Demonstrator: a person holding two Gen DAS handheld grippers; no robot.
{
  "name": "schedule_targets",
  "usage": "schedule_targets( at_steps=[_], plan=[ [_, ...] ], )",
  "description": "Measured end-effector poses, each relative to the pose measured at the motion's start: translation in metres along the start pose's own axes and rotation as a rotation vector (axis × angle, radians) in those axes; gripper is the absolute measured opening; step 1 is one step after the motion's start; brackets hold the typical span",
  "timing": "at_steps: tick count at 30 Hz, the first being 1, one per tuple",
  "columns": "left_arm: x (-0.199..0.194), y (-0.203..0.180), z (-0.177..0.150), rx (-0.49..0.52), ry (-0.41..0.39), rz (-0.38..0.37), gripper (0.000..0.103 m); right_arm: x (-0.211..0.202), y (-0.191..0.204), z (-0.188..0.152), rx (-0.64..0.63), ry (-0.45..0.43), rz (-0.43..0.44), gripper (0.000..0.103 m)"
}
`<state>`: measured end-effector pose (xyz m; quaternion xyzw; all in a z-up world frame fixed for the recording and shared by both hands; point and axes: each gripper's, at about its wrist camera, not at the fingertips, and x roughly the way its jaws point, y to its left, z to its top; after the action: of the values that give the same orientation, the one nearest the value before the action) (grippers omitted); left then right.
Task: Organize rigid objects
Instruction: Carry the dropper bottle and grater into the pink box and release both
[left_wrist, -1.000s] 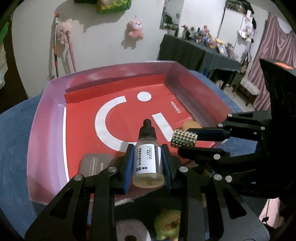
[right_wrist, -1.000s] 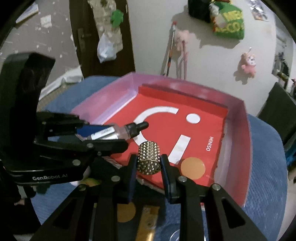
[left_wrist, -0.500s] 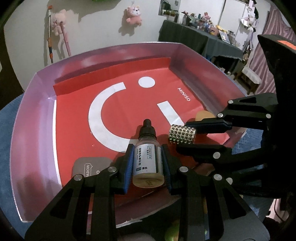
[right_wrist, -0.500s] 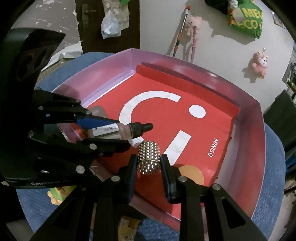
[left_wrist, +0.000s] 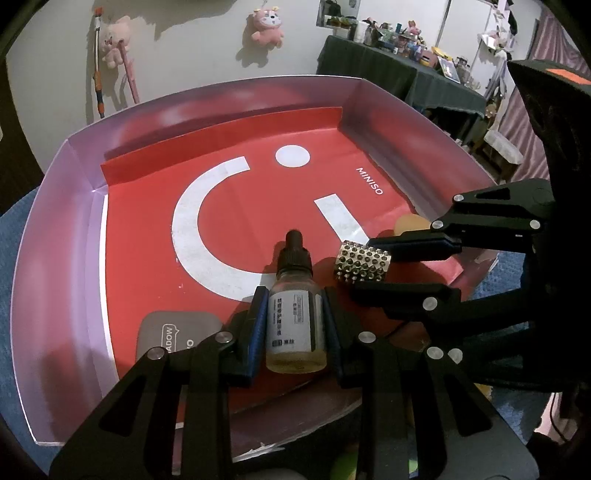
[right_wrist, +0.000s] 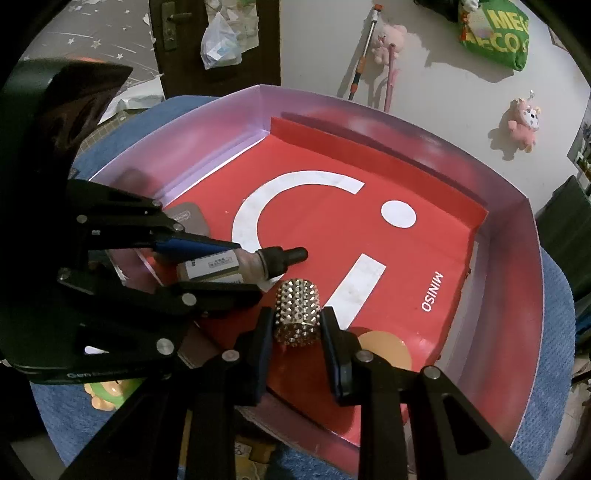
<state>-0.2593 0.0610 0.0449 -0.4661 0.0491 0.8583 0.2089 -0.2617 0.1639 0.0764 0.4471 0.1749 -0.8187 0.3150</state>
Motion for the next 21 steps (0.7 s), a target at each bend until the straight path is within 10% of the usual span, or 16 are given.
schedule_targets(
  at_steps=[21],
  plan=[
    [-0.0018, 0.0015, 0.0013, 0.001, 0.0, -0.009, 0.027, 0.0012, -0.0048, -0.0008, -0.004, 0.004, -0.007, 0.035]
  ],
)
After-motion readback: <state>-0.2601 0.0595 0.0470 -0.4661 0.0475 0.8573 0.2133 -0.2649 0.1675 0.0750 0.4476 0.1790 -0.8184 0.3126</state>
